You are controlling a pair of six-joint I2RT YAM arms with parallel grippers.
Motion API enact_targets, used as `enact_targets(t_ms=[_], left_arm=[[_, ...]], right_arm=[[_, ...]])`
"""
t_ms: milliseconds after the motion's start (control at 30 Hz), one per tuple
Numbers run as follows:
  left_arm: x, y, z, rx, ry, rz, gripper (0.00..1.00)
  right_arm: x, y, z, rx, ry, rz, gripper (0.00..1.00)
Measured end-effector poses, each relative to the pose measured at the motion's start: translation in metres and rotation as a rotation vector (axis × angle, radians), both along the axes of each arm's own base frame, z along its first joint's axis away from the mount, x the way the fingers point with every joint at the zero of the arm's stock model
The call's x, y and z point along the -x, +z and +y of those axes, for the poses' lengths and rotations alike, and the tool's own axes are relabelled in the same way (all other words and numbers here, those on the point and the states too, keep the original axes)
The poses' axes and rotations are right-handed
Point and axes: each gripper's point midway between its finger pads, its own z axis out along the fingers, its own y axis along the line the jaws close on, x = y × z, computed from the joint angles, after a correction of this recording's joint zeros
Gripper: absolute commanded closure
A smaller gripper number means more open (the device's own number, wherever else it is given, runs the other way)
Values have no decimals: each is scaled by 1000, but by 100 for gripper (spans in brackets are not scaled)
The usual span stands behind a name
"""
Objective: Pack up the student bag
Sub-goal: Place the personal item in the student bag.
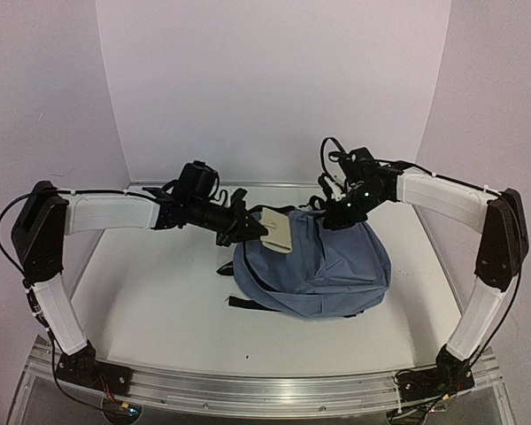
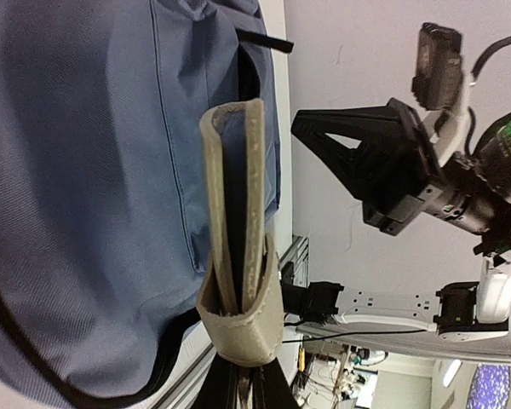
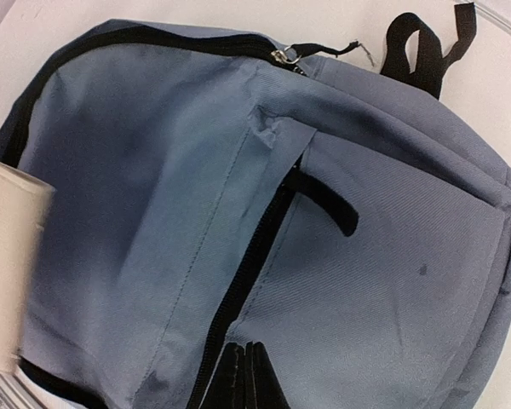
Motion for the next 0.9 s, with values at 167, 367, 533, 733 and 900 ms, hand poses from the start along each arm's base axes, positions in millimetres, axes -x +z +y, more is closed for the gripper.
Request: enact_targets(t_ms=[167, 367, 533, 733, 900], left_arm=[[5, -22, -32, 40, -109, 30, 100], [9, -23, -40, 67, -134, 29, 100], [7, -23, -40, 76, -124, 26, 100], [9, -33, -36, 57, -110, 40, 100], [10, -39, -33, 44, -104, 50, 100]], right_arm=[[9, 4, 8, -48, 34, 31, 47], [13, 4, 11, -62, 49, 47, 41], [16, 0, 14, -42, 56, 40, 51], [15, -17, 19, 29, 57, 32, 65], [9, -36, 8, 113, 30, 33, 92]])
